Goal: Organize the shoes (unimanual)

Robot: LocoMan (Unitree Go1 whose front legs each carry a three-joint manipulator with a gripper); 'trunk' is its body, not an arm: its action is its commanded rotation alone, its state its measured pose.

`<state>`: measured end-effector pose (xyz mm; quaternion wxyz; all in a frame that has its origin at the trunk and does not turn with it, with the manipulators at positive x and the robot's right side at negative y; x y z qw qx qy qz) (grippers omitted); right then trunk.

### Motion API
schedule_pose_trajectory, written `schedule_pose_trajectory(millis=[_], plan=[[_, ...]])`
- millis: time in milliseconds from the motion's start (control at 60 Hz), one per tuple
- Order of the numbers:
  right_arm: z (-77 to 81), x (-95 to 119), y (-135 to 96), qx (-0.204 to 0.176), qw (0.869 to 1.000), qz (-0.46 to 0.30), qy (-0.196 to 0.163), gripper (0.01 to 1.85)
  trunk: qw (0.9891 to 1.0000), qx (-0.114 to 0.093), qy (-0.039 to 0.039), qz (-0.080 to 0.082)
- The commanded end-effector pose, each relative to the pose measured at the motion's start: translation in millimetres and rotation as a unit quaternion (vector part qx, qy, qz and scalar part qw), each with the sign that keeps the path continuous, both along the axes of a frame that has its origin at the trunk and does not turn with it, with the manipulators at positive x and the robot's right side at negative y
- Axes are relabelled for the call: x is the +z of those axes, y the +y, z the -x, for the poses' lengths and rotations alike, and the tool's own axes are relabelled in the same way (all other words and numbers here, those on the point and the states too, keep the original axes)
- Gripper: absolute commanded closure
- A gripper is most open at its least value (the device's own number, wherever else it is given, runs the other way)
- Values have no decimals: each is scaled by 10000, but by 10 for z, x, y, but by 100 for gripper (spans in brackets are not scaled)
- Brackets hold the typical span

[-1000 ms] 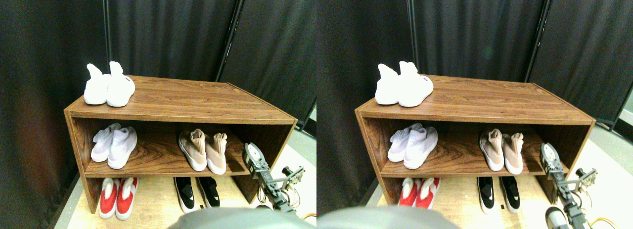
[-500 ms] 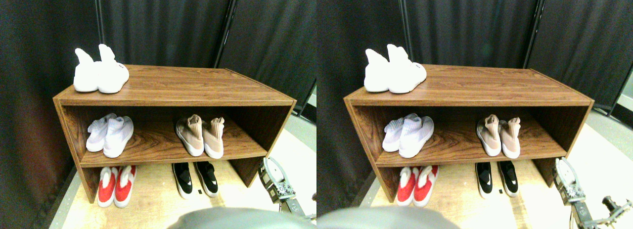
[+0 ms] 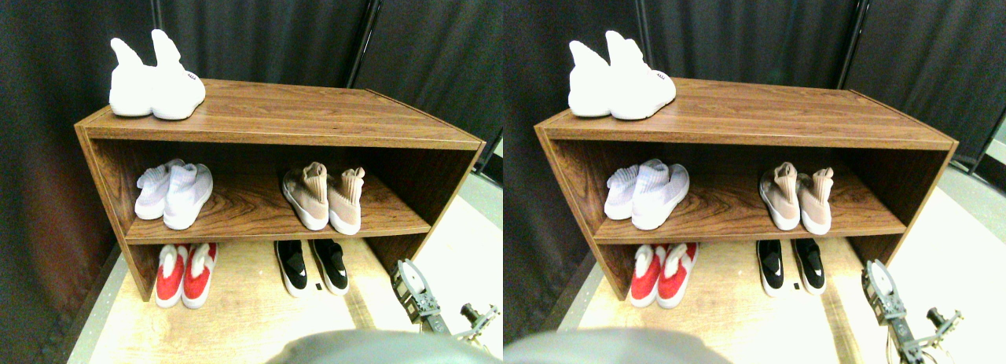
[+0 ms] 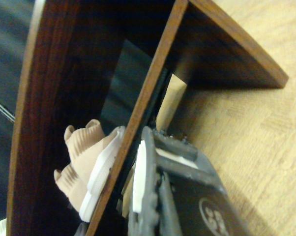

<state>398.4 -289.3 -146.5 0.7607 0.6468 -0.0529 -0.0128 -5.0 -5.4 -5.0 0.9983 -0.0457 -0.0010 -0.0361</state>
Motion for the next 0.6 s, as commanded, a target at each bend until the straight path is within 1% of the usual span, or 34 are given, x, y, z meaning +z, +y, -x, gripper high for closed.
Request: schedule_pose_trajectory(millis=[17,33,117,150,200,250,367,383,400,433,483,533,550,600], plan=[[-109,-134,-35,-158,9998,42,-91,180,9998,47,162,127],[-130,-165,-42,-244,9997,72,-20,180,9998,48,165,127],[-193,-230,-62,-297,9994,84,131,180,9997,62,169,141],[-258,-291,-80,-345,9990,132,251,180,9997,62,169,141],[-294,-325,-86,-353,9990,105,269,180,9997,67,176,138],[-367,-388,-107,-394,9984,60,406,180,9997,77,179,141],[-479,-478,-145,-435,9977,-68,521,180,9997,100,177,145],[-516,-506,-160,-471,9973,-92,561,180,9997,111,181,141],[-516,-506,-160,-471,9973,-92,561,180,9997,111,181,141],[-563,-528,-175,-616,9959,-247,621,180,9997,111,182,137],[-608,-551,-191,-664,9950,-331,669,180,9997,115,175,142],[-653,-564,-202,-836,9937,-203,724,180,9997,115,175,142],[-666,-563,-201,-984,9917,-238,795,180,9997,115,175,142],[-692,-575,-210,-1010,9909,-328,832,180,9997,126,172,145]])
